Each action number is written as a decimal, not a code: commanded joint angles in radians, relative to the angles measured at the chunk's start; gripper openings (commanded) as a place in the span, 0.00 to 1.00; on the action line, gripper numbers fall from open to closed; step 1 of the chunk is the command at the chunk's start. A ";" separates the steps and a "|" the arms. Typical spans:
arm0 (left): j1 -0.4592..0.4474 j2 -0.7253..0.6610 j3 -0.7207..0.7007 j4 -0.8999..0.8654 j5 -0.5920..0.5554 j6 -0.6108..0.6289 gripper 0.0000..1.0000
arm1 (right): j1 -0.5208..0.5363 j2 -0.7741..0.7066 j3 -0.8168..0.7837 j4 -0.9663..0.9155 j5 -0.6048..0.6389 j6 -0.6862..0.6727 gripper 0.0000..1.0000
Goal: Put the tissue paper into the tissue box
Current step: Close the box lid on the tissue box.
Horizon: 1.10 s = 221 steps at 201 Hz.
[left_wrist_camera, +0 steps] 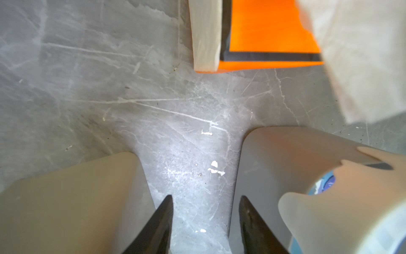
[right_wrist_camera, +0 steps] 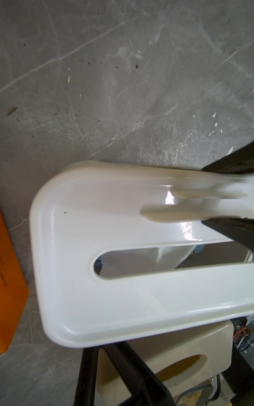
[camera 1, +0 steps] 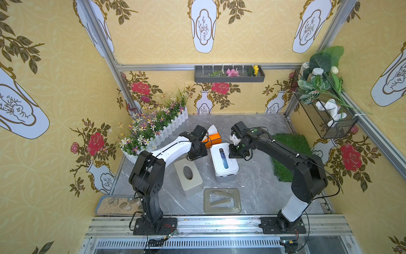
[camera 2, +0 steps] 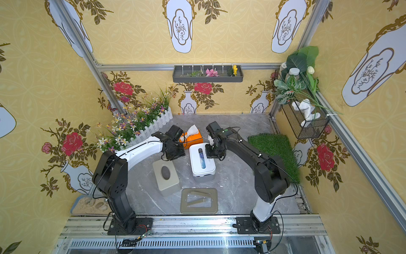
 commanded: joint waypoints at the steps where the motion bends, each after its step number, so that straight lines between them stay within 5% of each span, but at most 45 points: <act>1: 0.000 -0.011 0.009 -0.011 -0.010 0.012 0.51 | 0.010 0.011 0.004 -0.022 0.017 0.000 0.05; 221: -0.018 0.005 0.150 -0.137 -0.024 0.101 0.52 | 0.066 -0.014 -0.078 0.088 0.035 0.133 0.05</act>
